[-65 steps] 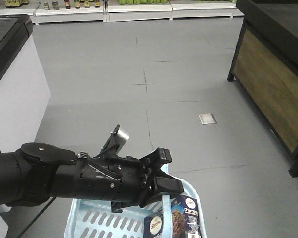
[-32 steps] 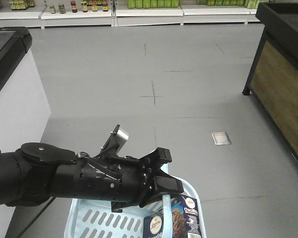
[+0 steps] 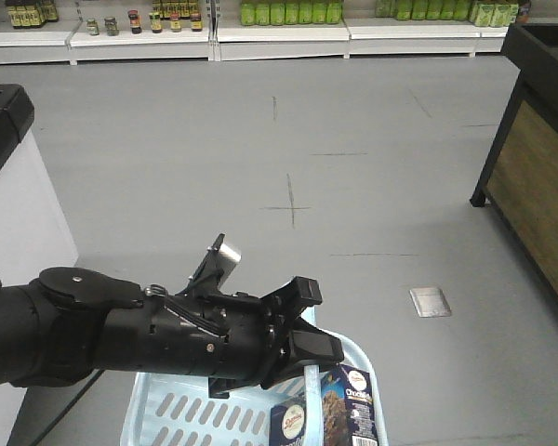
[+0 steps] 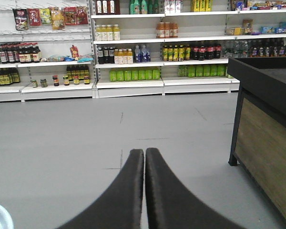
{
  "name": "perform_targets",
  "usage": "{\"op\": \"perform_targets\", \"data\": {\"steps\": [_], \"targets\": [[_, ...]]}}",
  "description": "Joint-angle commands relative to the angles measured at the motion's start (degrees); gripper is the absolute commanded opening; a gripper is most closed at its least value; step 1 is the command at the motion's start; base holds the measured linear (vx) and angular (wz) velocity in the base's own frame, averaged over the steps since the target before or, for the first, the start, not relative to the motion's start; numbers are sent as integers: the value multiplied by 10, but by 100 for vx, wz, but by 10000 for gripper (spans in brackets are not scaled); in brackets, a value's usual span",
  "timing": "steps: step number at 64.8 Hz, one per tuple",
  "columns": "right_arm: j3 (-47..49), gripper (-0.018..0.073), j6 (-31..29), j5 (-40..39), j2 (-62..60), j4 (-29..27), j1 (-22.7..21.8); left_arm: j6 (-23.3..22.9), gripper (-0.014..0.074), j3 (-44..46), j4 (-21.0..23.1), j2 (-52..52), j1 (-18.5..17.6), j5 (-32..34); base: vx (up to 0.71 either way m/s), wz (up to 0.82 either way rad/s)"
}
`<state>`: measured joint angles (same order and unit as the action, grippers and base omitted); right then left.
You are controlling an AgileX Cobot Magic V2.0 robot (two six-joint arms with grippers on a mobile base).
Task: Left arm holds basket, right arm returns cookies
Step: 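Drive forward toward the drink shelves holding the basket in the left gripper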
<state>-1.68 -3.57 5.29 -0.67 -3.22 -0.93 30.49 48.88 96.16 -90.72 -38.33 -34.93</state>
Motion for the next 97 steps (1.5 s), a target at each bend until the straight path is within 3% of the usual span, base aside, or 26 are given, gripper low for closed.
{"op": "perform_targets", "data": {"steps": [1,97], "targets": [[0,-8,1,-44,-6,2,0,-1,-6,16,32,27,-1,-27,41,-1],[0,-8,1,-44,-6,2,0,-1,-6,16,31,27,-1,-27,41,1]]}}
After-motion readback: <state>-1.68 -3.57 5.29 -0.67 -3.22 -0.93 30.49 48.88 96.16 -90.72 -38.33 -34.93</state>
